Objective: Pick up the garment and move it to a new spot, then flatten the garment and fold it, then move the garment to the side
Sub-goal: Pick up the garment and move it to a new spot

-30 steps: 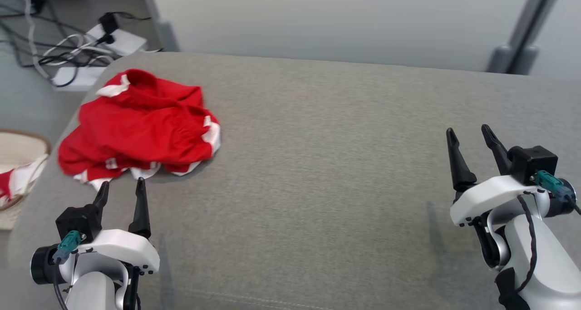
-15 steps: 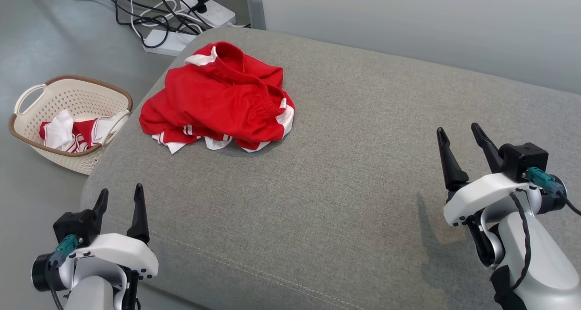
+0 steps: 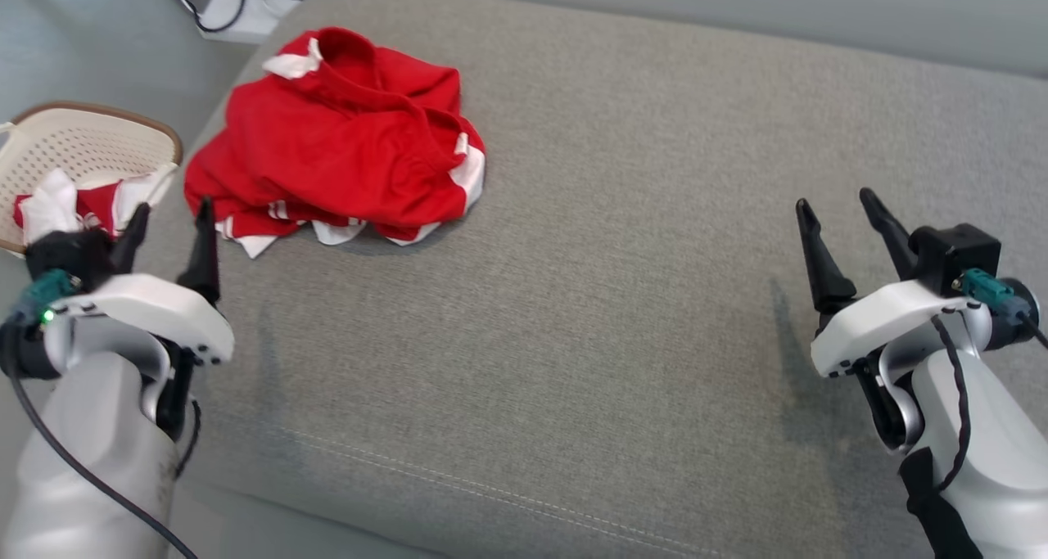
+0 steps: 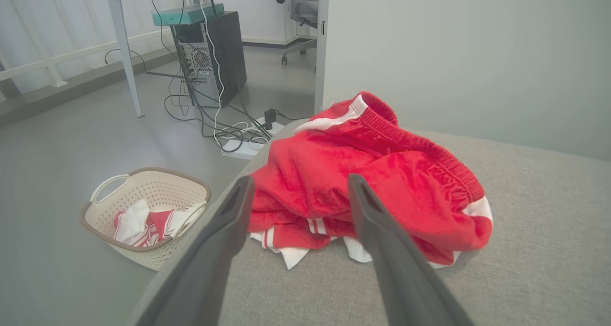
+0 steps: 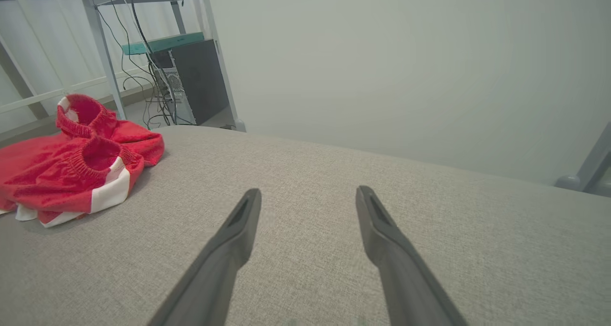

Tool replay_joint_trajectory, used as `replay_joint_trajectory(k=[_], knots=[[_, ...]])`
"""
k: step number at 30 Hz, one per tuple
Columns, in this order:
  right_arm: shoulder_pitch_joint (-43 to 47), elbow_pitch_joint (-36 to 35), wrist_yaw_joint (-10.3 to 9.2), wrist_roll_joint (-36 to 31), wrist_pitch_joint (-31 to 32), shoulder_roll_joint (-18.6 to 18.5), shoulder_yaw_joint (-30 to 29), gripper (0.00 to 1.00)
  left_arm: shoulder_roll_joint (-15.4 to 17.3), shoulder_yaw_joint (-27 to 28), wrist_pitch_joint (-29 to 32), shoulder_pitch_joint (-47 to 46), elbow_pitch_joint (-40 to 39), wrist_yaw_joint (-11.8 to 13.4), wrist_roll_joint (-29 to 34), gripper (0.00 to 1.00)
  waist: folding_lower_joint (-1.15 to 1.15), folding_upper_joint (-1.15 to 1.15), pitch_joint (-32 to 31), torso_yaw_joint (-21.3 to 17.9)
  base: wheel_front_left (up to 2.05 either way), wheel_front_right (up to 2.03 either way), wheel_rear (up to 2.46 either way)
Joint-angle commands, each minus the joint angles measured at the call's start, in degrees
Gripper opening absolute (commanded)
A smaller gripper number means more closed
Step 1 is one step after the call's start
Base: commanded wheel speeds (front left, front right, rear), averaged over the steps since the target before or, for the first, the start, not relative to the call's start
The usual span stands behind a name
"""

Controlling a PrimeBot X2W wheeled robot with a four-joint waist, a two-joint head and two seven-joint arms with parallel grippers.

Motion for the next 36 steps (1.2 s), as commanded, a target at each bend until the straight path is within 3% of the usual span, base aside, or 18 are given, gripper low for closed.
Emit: replay_joint_trajectory(k=[1,11,18,26,33,36], knots=[[-1.73,-0.94,0.25,0.43,-0.78,0.0,1.03,1.0,3.5,0.58,-0.46,-3.26,-0.09,-0.38,-2.17,1.0,0.0,0.0,2.83,-2.24,0.0,0.0,0.0],[-4.91,-1.48,0.25,0.4,-0.78,-0.91,1.09,1.0,11.78,-4.41,0.81,-8.59,3.59,-0.39,-17.71,1.0,0.0,0.0,10.17,-7.53,0.0,0.0,0.0],[-5.84,-1.66,0.25,0.45,-0.78,-1.2,0.79,1.0,14.33,-6.83,1.31,-9.3,4.91,-0.39,-24.79,1.0,0.0,0.0,12.25,-9.06,0.0,0.0,0.0],[-6.24,-1.67,0.25,0.63,-0.78,-1.53,0.88,1.0,17.53,-7.39,0.52,-11.24,9.8,-0.23,-27.05,1.0,0.0,0.0,13.42,-10.62,0.0,0.0,0.0],[-6.13,-1.7,0.25,0.82,-0.78,-1.67,0.57,1.0,17.11,-7.38,-0.11,-12.71,13.24,-0.1,-26.75,1.0,0.0,0.0,13.79,-11.33,0.0,0.0,0.0],[-6.26,-1.58,0.25,1.07,-0.78,-1.47,0.43,1.0,17.15,-7.53,-0.23,-13.38,15.17,1.63,-26.22,1.0,0.0,0.0,13.9,-11.64,0.0,0.0,0.0]])
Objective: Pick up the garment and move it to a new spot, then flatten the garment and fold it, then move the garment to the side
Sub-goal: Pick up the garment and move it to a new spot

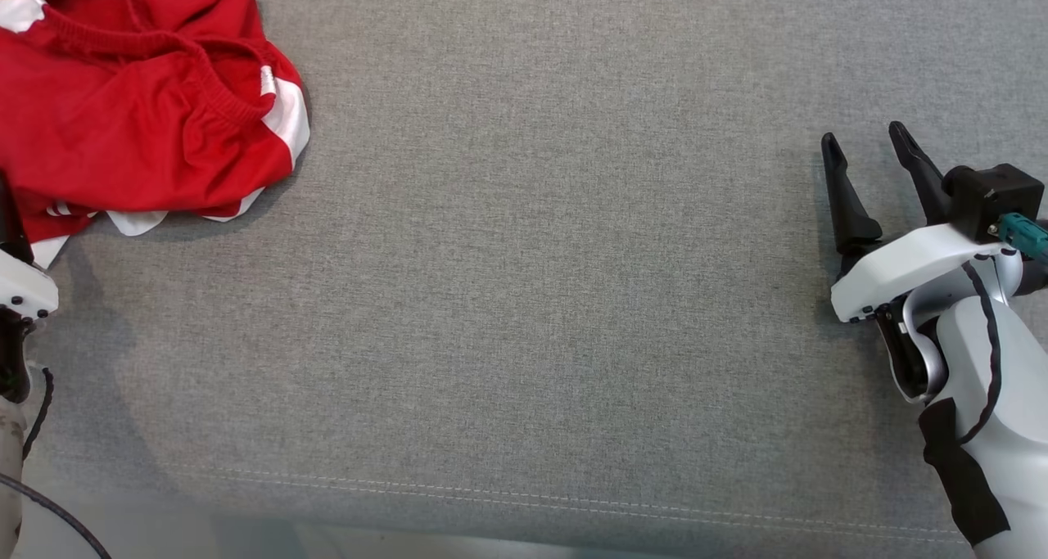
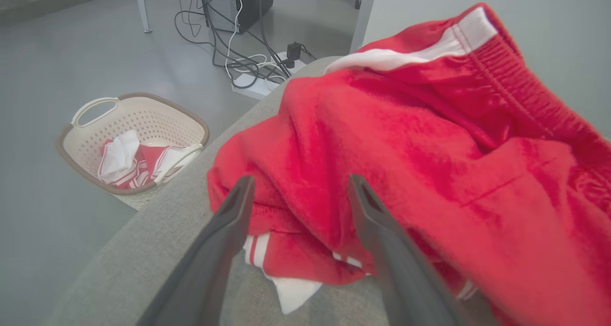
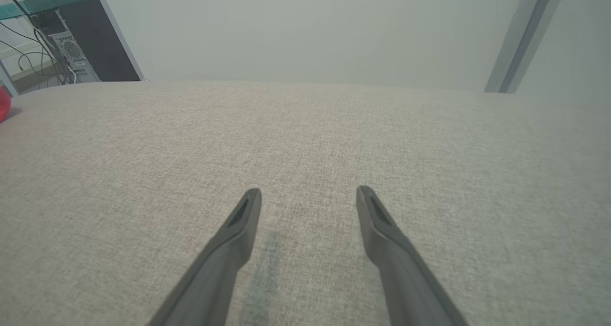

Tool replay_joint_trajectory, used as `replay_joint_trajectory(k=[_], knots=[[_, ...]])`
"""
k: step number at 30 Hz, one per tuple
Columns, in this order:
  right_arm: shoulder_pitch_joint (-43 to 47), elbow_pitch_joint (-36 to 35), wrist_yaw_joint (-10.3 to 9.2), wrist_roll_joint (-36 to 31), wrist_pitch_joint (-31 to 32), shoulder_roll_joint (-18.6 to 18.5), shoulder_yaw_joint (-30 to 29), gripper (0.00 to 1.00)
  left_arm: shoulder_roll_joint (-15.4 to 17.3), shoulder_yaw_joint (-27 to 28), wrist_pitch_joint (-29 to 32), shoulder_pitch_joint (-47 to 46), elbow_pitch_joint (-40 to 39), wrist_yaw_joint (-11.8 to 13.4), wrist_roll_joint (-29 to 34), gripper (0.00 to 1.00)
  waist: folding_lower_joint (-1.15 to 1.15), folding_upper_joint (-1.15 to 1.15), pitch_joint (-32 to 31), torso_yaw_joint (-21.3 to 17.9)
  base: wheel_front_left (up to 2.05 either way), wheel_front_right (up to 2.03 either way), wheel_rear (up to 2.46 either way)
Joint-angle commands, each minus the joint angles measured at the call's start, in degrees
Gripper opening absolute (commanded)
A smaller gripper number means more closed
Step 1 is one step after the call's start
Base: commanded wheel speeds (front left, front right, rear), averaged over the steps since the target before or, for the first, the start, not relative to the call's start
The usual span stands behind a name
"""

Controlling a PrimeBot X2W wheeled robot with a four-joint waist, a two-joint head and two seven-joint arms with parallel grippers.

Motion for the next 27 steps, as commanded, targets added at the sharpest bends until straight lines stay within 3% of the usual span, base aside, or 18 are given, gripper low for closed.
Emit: replay_joint_trajectory(k=[1,6,7,9,27], knots=[[-0.68,-1.06,0.25,0.49,-0.77,0.47,0.56,1.0,3.8,1.21,-0.57,-1.58,-0.42,0.67,0.69,1.0,0.0,0.0,0.06,-0.07,0.0,0.0,0.0],[-0.82,-1.15,0.25,1.32,-0.77,0.55,0.75,1.0,3.49,1.45,-0.64,-2.86,1.35,0.96,0.33,1.0,0.0,0.0,0.62,-0.49,0.0,0.0,0.0],[-0.78,-1.17,0.25,1.35,-0.77,0.5,0.8,1.0,3.47,1.45,-0.66,-3.08,1.59,1.0,0.31,0.89,0.0,0.0,0.69,-0.56,0.0,0.0,0.0],[-0.74,-1.13,0.25,1.41,-0.77,0.49,0.84,1.0,3.39,1.57,-0.68,-3.39,2.03,0.98,0.14,0.0,0.0,0.0,0.72,-0.72,0.0,0.0,0.0],[1.05,-0.65,0.25,2.07,-0.77,1.46,-0.94,1.0,3.55,1.45,-0.82,-2.54,-3.36,-0.22,2.4,0.0,0.0,0.0,-2.76,0.0,0.0,0.0,0.0]])
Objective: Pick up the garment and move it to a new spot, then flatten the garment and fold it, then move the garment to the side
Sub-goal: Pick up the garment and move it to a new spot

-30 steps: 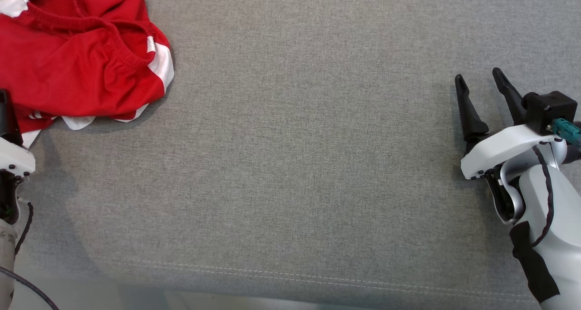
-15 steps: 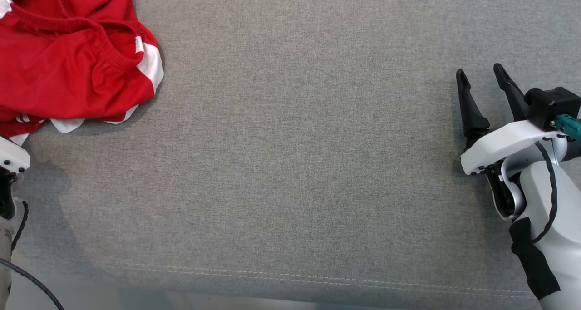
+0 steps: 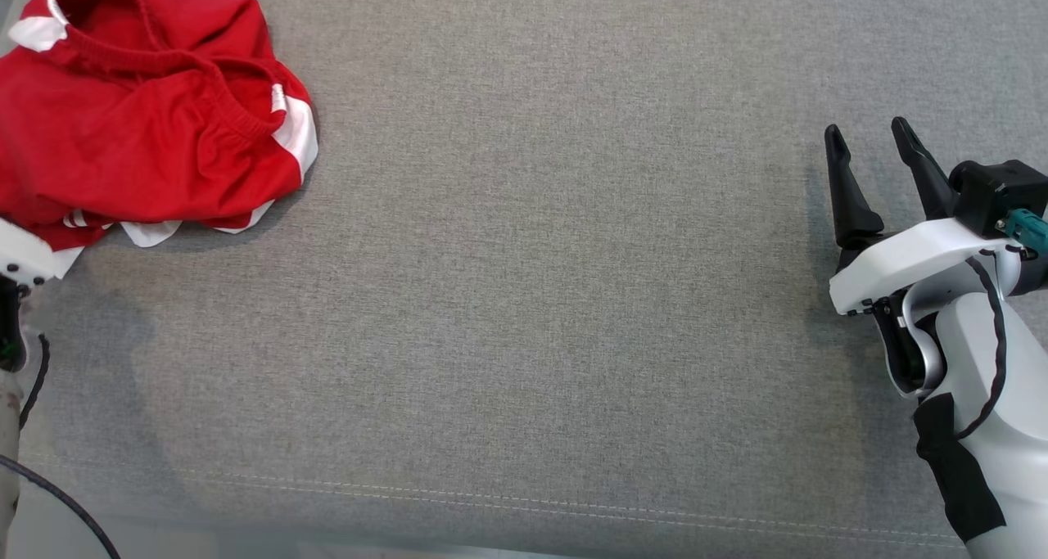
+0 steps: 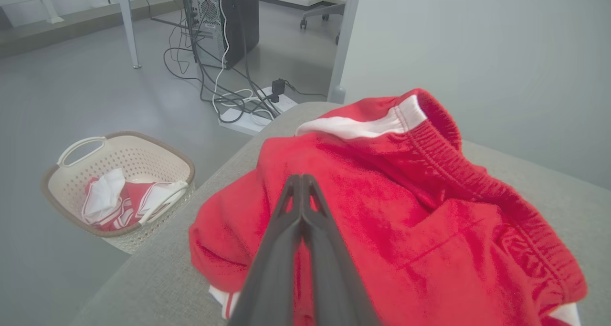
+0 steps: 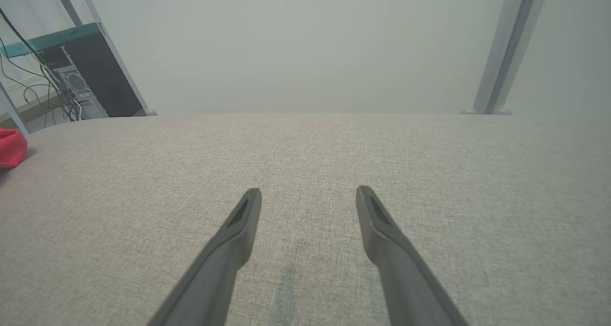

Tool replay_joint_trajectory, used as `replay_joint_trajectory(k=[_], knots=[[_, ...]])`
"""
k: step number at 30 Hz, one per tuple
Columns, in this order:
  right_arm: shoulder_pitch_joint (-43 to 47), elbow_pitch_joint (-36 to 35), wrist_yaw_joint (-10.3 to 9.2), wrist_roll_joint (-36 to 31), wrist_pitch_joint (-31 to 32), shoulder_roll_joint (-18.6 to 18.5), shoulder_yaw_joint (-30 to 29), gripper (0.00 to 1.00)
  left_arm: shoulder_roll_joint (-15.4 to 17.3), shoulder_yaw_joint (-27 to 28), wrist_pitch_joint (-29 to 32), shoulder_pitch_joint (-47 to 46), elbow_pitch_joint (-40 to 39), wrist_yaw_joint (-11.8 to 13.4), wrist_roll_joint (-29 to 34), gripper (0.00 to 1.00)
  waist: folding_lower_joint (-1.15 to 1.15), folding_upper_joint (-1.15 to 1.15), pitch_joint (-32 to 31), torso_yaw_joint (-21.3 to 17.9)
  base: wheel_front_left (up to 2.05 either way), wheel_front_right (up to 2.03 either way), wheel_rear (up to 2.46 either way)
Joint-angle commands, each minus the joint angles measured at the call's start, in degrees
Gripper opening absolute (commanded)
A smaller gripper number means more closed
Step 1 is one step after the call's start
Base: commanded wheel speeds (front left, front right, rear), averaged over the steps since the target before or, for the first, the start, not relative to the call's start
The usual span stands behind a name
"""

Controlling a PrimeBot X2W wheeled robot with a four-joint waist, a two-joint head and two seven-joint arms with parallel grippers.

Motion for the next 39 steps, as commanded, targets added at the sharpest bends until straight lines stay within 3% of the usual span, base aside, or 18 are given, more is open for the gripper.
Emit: replay_joint_trajectory(k=[1,2,4,11,23,27,28,29,30,35,39], knots=[[1.53,-0.74,0.25,0.33,-0.77,0.26,0.62,1.0,3.21,1.61,-0.75,-0.07,-3.12,-0.68,0.73,0.0,0.0,0.0,-0.35,0.3,0.0,0.0,0.0],[1.63,-0.67,0.25,0.37,-0.77,0.25,0.54,1.0,2.77,1.92,-0.75,0.29,-4.12,-0.77,0.79,0.0,0.0,0.0,-0.55,0.46,0.0,0.0,0.0],[1.79,-0.54,0.25,0.42,-0.77,0.29,0.51,1.0,1.77,2.1,-0.75,1.36,-5.49,-0.87,1.23,1.0,0.0,0.0,-0.94,0.66,0.0,0.0,0.0],[1.69,-0.52,0.25,0.55,-0.77,0.76,1.2,1.0,-2.14,2.39,-0.75,4.08,-5.16,-0.25,1.89,1.0,0.0,0.0,-1.44,0.37,0.0,0.0,0.0],[1.69,-0.33,0.25,0.95,-0.77,0.03,1.88,1.0,-3.21,3.94,-0.75,6.11,-2.45,5.15,4.58,1.0,0.0,0.0,-1.14,-1.35,0.0,0.0,0.0],[1.72,-0.28,0.25,1.07,-0.77,0.02,2.12,1.0,-3.24,4.58,-0.75,5.98,-1.35,5.75,4.87,1.0,0.0,0.0,-1.0,-1.81,0.0,0.0,0.0],[1.74,-0.25,0.25,1.1,-0.77,0.04,2.16,1.0,-3.2,4.61,-0.75,5.88,-1.38,5.7,5.1,0.82,0.0,0.0,-1.02,-1.87,0.0,0.0,0.0],[1.75,-0.19,0.25,1.12,-0.77,0.06,2.17,1.0,-3.21,4.7,-0.75,5.77,-1.6,5.5,5.27,0.16,0.0,0.0,-1.06,-1.9,0.0,0.0,0.0],[1.76,-0.13,0.25,1.14,-0.77,0.08,2.14,1.0,-3.16,4.8,-0.75,5.68,-2.09,5.3,5.55,0.0,0.0,0.0,-1.14,-1.9,0.0,0.0,0.0],[2.17,0.17,0.25,1.15,-0.77,0.37,1.82,1.0,-2.71,5.69,-0.75,5.5,-7.72,5.32,8.32,0.0,0.0,0.0,-2.22,-1.66,0.0,0.0,0.0],[2.97,0.5,0.25,1.63,-0.77,1.07,1.62,1.0,-4.54,7.58,-0.75,6.75,-16.45,5.05,11.1,0.0,0.0,0.0,-3.76,-1.53,0.0,0.0,0.0]])
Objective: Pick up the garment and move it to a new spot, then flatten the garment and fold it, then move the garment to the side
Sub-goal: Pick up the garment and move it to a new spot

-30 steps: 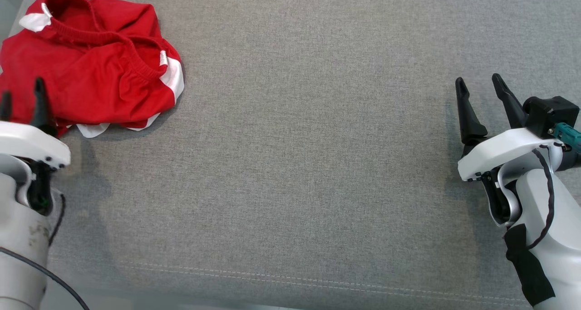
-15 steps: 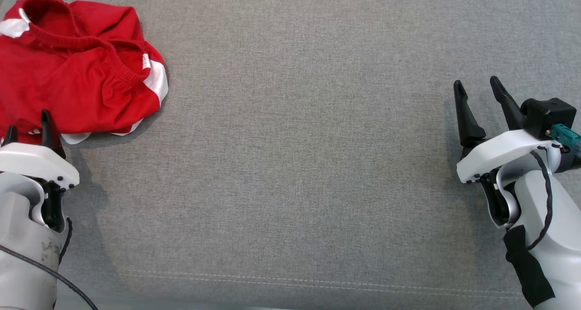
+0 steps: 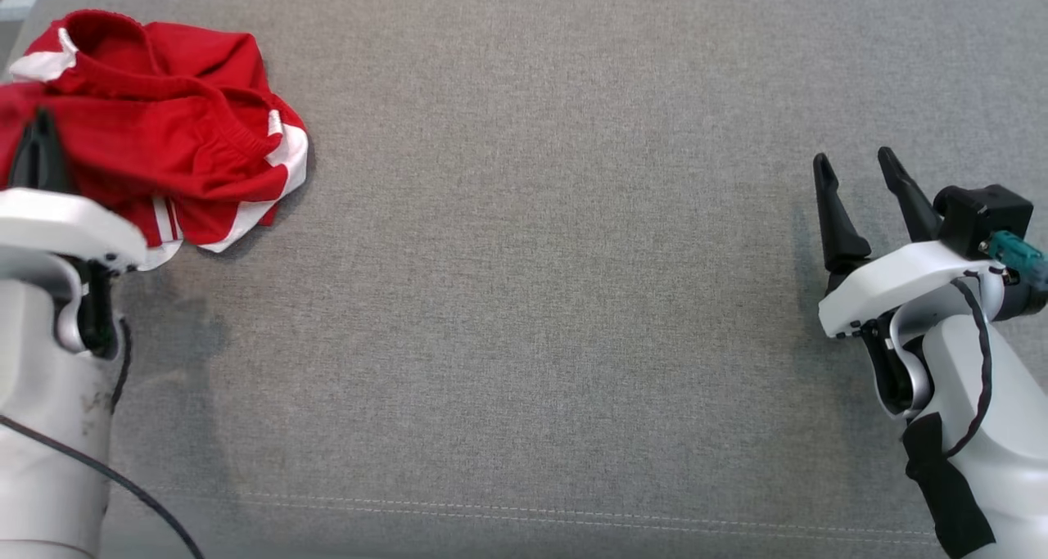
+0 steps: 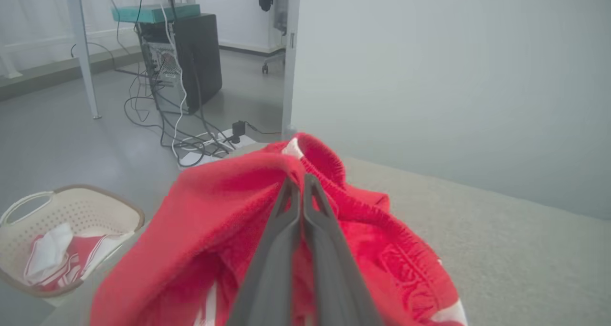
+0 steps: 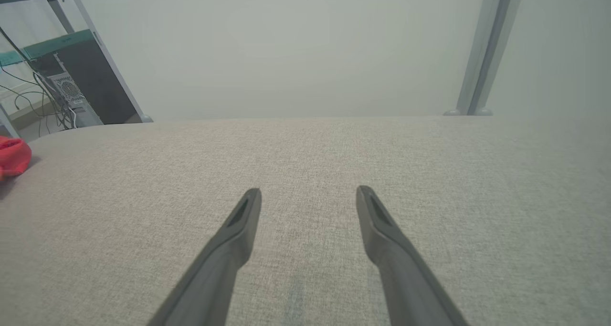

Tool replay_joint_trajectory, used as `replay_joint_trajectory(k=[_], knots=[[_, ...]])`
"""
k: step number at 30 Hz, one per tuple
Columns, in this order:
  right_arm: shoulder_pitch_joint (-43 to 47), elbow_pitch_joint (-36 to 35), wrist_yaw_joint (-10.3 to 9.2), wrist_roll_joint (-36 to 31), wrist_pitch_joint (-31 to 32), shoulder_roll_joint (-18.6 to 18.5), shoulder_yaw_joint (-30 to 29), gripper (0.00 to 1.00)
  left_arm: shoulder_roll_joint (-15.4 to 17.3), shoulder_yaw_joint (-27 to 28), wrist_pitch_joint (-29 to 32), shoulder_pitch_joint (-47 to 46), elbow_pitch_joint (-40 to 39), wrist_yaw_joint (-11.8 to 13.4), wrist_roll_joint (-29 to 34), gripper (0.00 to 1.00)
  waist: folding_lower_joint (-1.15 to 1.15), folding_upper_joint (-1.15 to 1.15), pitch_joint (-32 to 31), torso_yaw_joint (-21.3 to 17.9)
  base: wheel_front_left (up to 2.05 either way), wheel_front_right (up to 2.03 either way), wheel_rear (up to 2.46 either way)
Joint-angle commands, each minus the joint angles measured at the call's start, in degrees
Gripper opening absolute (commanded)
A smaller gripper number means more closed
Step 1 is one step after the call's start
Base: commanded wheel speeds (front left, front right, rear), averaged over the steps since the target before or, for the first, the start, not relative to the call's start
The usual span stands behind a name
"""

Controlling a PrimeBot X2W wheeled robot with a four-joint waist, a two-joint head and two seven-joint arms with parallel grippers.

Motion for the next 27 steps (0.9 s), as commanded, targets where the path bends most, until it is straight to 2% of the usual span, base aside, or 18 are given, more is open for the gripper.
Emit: replay_joint_trajectory(k=[1,4,7,10,13,19,23,27], knots=[[1.64,-0.9,0.25,0.57,-0.77,0.64,0.97,1.0,1.58,1.64,-0.32,0.8,-4.37,0.05,1.76,0.0,0.0,0.0,-0.68,0.03,0.0,0.0,0.0],[1.92,-0.72,0.25,0.74,-0.77,1.03,1.12,1.0,-2.04,1.55,-0.32,2.0,-14.42,-0.07,6.3,0.0,0.0,0.0,-1.56,-0.09,0.0,0.0,0.0],[2.18,-0.71,0.25,0.98,-0.77,1.19,1.29,1.0,-6.75,-0.38,-0.32,2.85,-22.2,-1.86,10.07,0.0,0.0,0.0,-2.58,-0.49,0.0,0.0,0.0],[2.44,-0.75,0.25,1.28,-0.77,1.38,1.48,1.0,-10.72,-3.18,-0.32,3.23,-26.96,-3.62,13.11,0.0,0.0,0.0,-3.35,-1.28,0.0,0.0,0.0],[2.93,-0.78,0.25,1.61,-0.77,1.61,1.62,1.0,-13.07,-7.56,-0.32,3.79,-28.83,-5.45,14.77,0.0,0.0,0.0,-4.11,-2.3,0.0,0.0,0.0],[3.75,-0.64,0.25,2.16,-0.77,1.9,1.39,1.0,-14.54,-18.06,-0.33,4.96,-29.17,-7.13,12.76,0.0,0.0,0.0,-4.89,-4.06,0.0,0.0,0.0],[3.86,-0.72,0.25,2.44,-0.77,2.35,1.57,1.0,-14.61,-28.58,-0.33,6.43,-29.63,-7.39,5.87,0.0,0.0,0.0,-5.1,-5.83,0.0,0.0,0.0],[3.81,-0.68,0.25,2.7,-0.77,2.74,2.22,1.0,-14.62,-35.79,-0.33,6.99,-23.27,-7.37,3.65,0.0,0.0,0.0,-5.1,-7.51,0.0,0.0,0.0]])
